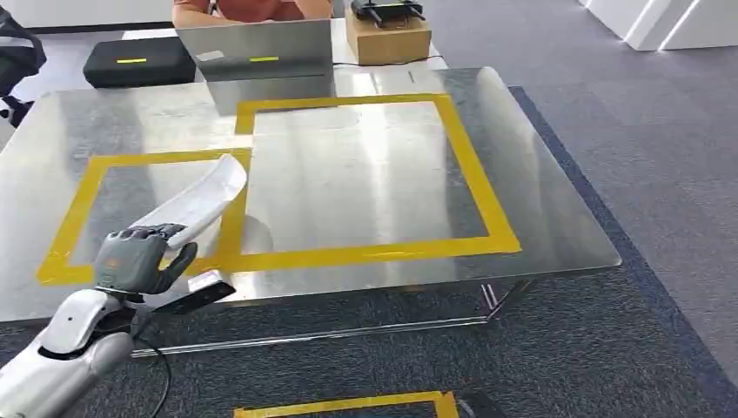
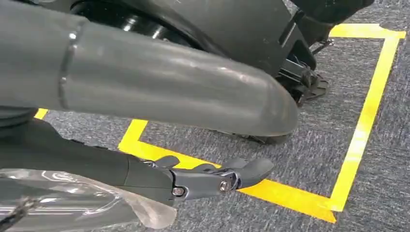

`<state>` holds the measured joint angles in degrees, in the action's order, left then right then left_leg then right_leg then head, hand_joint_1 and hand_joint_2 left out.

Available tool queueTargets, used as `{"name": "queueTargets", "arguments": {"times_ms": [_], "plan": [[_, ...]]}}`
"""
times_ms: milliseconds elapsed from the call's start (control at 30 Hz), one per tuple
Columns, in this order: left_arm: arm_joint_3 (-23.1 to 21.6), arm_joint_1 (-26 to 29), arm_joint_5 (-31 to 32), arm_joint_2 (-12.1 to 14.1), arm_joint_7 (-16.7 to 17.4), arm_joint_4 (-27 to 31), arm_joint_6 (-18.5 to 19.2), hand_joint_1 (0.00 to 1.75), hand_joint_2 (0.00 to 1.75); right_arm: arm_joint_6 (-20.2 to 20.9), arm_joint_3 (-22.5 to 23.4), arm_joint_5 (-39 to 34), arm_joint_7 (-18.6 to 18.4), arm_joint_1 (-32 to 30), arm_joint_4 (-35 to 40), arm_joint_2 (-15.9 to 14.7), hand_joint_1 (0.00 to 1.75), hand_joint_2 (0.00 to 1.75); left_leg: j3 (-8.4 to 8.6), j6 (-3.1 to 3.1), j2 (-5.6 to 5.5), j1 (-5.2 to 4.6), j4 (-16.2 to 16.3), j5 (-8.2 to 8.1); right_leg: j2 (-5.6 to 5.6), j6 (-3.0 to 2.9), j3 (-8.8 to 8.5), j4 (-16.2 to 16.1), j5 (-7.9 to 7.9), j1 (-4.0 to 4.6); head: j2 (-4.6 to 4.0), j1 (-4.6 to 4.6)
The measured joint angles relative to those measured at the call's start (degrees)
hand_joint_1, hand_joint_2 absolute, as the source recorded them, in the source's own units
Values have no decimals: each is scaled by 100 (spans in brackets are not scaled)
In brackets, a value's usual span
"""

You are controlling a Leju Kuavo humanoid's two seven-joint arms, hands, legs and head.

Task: Take the parts from the cabinet and place them on the table.

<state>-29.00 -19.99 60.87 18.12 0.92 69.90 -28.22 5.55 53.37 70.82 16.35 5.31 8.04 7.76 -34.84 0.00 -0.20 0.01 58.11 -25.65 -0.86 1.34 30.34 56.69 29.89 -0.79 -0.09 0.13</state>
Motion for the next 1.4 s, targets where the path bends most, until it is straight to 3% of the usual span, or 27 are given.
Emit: {"name": "queueTargets", "arguments": {"times_ms": [233, 533, 867, 1167, 1200, 1400], "plan": [[46, -306, 452, 11, 526, -740, 118, 175, 175, 61, 0, 15, -50, 45, 0, 0, 0, 0, 3, 0, 0, 17, -1, 6, 1, -1, 0, 6, -1, 15, 0, -2], [160, -795, 616, 0, 608, -1555, 94, 175, 175, 90, -7, 127, -122, 89, 2, 0, 0, 0, 2, 0, 0, 19, -1, 6, 1, -1, 0, 7, 0, 17, 0, 0], [133, -1770, 505, -376, -32, -2817, -260, 175, 175, 162, -94, 218, -188, 222, 2, 22, 0, 0, 2, 6, 0, 16, 2, 11, 1, 10, -2, 7, -9, 15, 0, 2], [28, -1904, 496, -649, -164, -3053, -385, 175, 175, 168, -122, 234, -195, 258, 2, 35, 0, 0, 2, 6, 0, 16, 2, 11, 2, 10, 0, 7, -9, 14, 0, 0], [13, -1911, 496, -660, -166, -3070, -385, 0, 175, 168, -122, 234, -194, 258, 4, 35, 0, 0, 2, 6, 0, 16, 2, 11, 2, 10, 0, 7, -9, 14, 0, -2], [-22, -1946, 496, -748, -146, -3176, -197, 0, 175, 188, -127, 234, -212, 265, 4, 35, 0, 0, 2, 6, 0, 17, 2, 11, 2, 10, -1, 7, -9, 14, 0, 0]]}}
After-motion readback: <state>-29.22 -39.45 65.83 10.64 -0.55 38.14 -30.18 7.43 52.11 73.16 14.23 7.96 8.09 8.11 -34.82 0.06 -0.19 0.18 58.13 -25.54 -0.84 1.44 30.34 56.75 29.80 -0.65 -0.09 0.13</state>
